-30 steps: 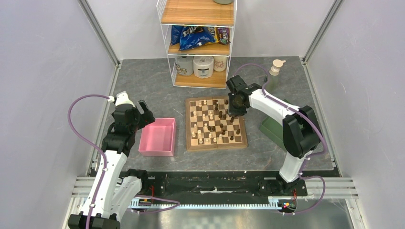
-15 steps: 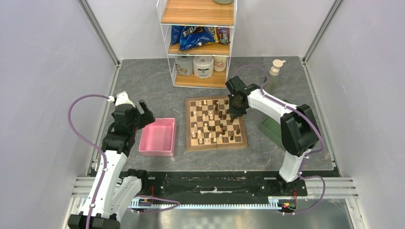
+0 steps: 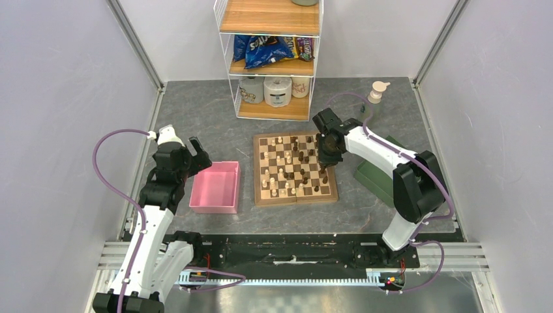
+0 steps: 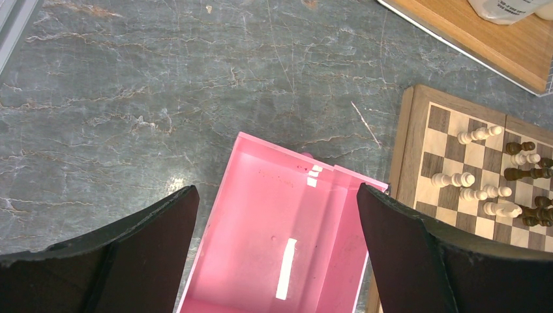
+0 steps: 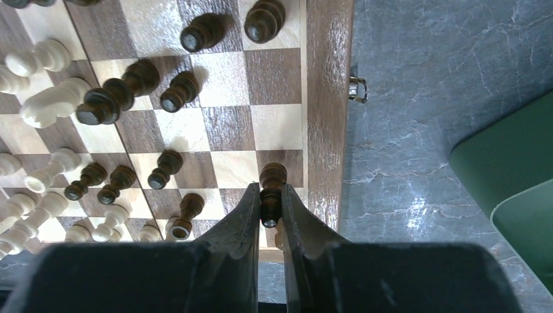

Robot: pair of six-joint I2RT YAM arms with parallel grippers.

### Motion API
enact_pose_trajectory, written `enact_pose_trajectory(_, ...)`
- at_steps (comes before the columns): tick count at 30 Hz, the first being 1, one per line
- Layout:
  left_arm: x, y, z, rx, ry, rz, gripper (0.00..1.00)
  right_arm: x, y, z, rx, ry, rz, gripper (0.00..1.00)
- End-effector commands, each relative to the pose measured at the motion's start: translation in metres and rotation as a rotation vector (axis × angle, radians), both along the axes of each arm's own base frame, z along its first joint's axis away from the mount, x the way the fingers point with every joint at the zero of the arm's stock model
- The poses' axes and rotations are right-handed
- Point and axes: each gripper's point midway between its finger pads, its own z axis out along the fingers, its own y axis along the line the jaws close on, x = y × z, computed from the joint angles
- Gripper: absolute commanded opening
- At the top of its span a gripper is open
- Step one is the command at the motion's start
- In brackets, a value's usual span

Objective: Set up the chess pieces on the board

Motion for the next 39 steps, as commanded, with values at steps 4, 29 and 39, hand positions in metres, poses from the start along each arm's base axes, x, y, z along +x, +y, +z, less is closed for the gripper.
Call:
enact_pose_trajectory(4, 0.006, -0.004, 0.013, -0.032, -0.046, 0.005, 0.99, -0.005, -0.005, -0.003, -0.010, -0.005, -0.008, 0.11)
enact_pose_trajectory(29, 0.005, -0.004, 0.015, -0.034, -0.055, 0.003, 0.99, 0.035, 0.020, 0.060, 0.078, -0.172, 0.063, 0.52)
enact_pose_trajectory(39, 0.005, -0.003, 0.016, -0.031, -0.058, 0.006, 0.99, 0.063, 0.072, 0.068, 0.123, -0.205, 0.138, 0.53)
